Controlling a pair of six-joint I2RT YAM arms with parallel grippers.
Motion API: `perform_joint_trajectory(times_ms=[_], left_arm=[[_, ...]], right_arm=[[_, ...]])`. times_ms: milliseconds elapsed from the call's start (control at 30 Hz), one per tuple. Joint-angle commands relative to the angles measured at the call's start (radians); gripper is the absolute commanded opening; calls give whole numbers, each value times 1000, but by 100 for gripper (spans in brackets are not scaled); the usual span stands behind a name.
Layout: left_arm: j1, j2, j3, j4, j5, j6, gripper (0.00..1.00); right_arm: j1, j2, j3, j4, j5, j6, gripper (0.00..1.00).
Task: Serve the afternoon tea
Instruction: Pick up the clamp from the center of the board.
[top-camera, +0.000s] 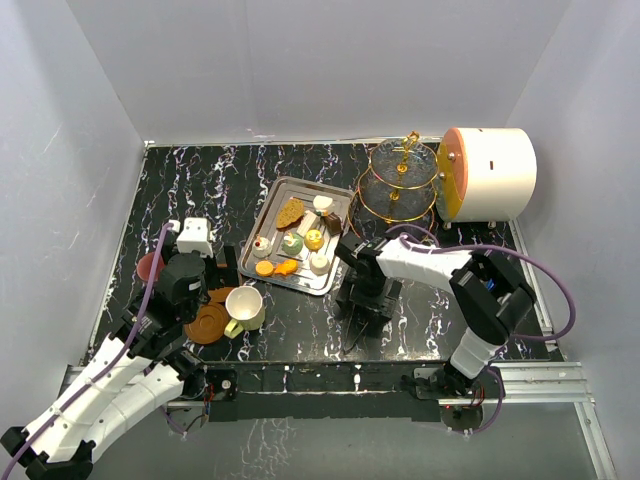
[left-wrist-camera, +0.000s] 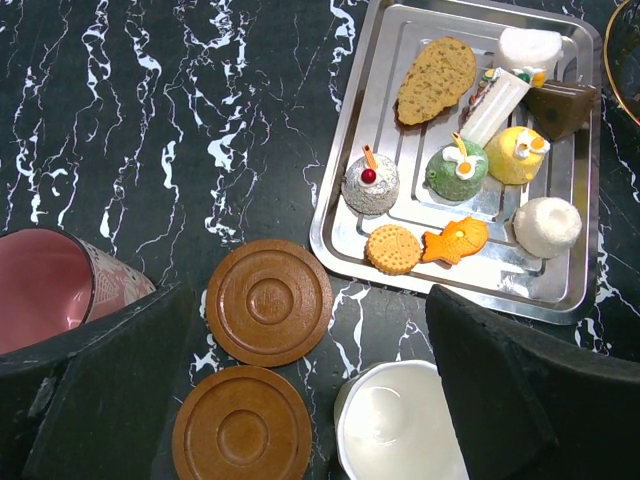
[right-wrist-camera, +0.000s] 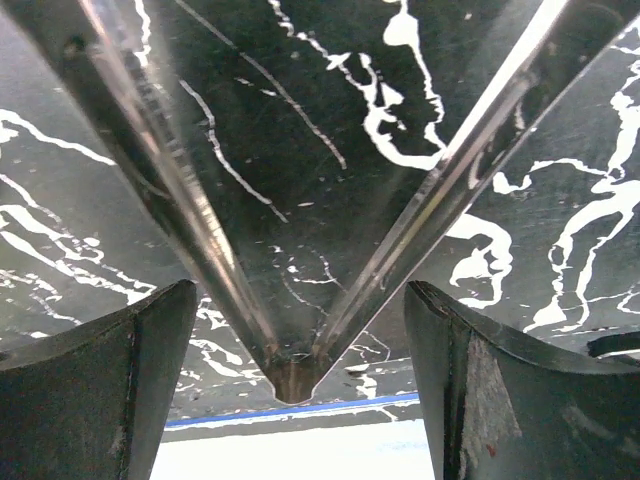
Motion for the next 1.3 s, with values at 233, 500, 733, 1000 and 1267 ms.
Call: perform_joint_trajectory(times_ms=[233,500,733,1000,1267], left_arm=[[3,-8,17,-16,-10,-24,99],[3,14,23,-22,6,-25,99],[3,25,20,-20,2,-25,99],[3,48,23,-17,7,-23,99],[3,47,21,-15,11,-23,99]], right_arm=[[7,33,-20,75,55,5,79],[7,77,-89,144,20,21,76],[-9,77,-123,183,1,20,73],[-12,139,-122,222,-9,6,68],[-13,166,-109,216,25,-3,62]])
